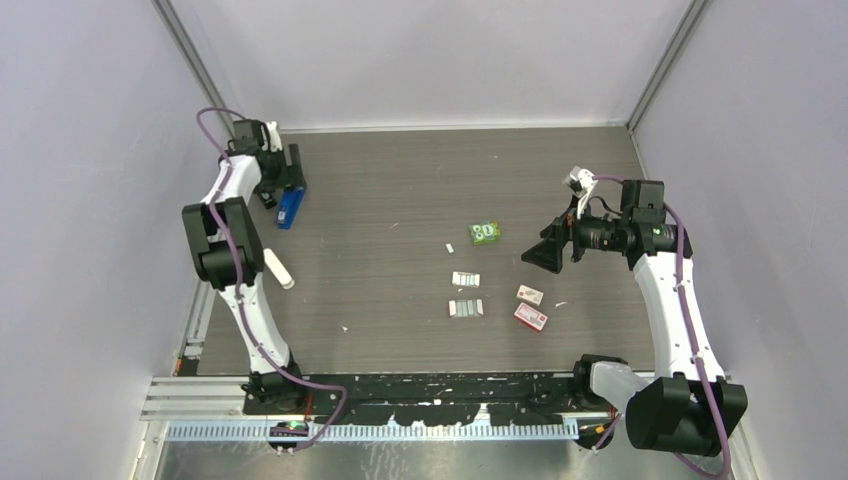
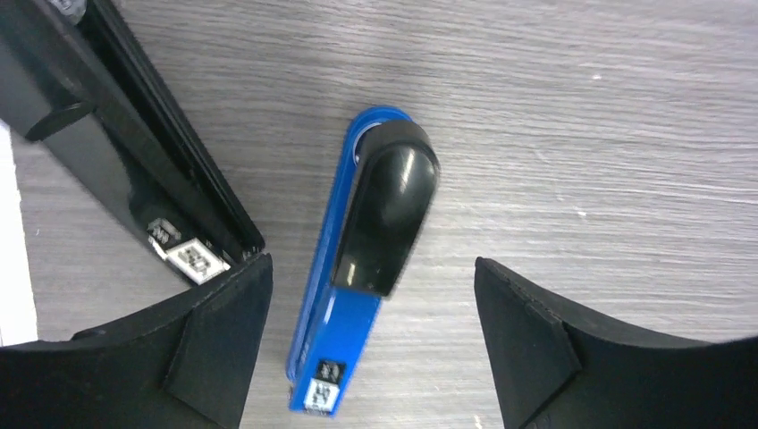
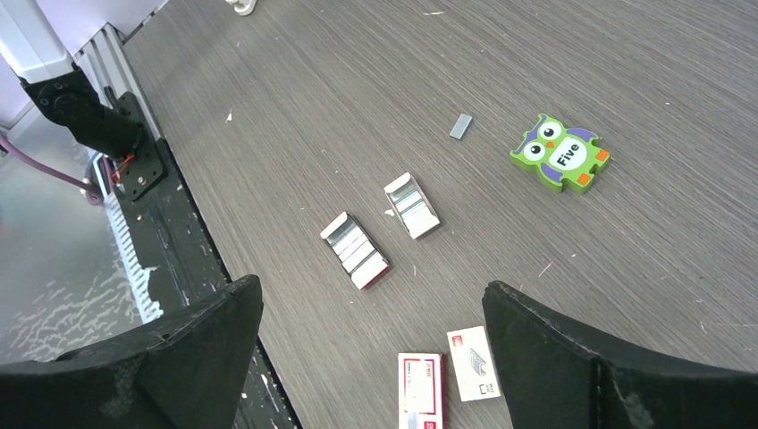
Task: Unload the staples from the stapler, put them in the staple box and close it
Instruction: Pick up the staple from the center of the board.
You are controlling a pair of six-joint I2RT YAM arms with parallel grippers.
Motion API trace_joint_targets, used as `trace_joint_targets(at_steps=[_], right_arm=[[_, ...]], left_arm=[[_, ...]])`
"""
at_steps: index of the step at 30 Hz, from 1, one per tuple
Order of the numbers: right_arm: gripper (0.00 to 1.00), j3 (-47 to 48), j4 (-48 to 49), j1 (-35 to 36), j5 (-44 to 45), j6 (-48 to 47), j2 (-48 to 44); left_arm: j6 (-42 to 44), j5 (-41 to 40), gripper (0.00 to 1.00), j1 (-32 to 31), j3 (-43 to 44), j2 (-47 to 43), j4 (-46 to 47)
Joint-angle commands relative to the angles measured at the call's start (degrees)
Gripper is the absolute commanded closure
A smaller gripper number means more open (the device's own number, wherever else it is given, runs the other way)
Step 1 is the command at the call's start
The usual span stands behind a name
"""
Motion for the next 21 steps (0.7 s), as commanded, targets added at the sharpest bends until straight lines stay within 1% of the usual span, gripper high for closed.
trace_joint_targets(at_steps=[1,3,5,6,8,10,12,14,15,17,18,21], right_arm=[[0.03,2.4,-10.1,0.4,-5.5,-14.5,0.2],[0.03,2.4,-10.1,0.5,-5.5,-14.6,0.0],[0.03,2.4,-10.1,0.5,-5.3,-14.7,0.0],[0.03,2.3,-10.2,0.5,-4.9,-14.9,0.0],[0.03,2.3,-10.3,0.5,-3.7,-15.5,0.0],[0.03,2.2,-10.2,0.6,-2.7,-15.9,-0.1],[0.03,1.9,-10.1,0.9,-2.2,-16.1,-0.2],[0.03,1.7,-9.9,1.3,-1.9,-16.3,-0.4],[0.03,1.5,-9.6,1.5,-1.6,-16.3,-0.5],[0.03,1.4,-9.4,1.9,-1.2,-16.1,0.0],[0.03,1.4,-9.4,2.1,-0.9,-16.0,0.2],[0.03,1.0,-8.6,2.6,0.6,-15.6,0.8]], left_arm=[[-6.6,1.1,0.13,-0.5,-5.6,-14.3,11.2],[-9.9,1.8,0.09,-0.6,-10.3,-19.9,15.4],[-14.4,2.6,0.01,-0.6,-16.6,-25.0,20.5],[-17.4,3.5,0.01,-0.6,-18.8,-27.0,22.2],[-23.6,8.4,0.00,-0.4,-22.2,-30.4,24.2],[-29.2,15.9,0.00,-0.9,-25.0,-32.7,25.7],[-33.9,21.0,0.00,-2.4,-27.0,-35.0,24.0],[-33.2,22.3,0.00,-6.8,-30.2,-39.5,22.1],[-32.5,21.8,0.00,-10.1,-32.6,-41.9,21.3],[-31.7,18.5,0.01,-17.2,-38.3,-47.0,21.7],[-31.6,16.5,0.01,-21.9,-41.3,-49.7,22.2],[-32.1,8.5,0.02,-31.5,-51.3,-56.1,27.0]])
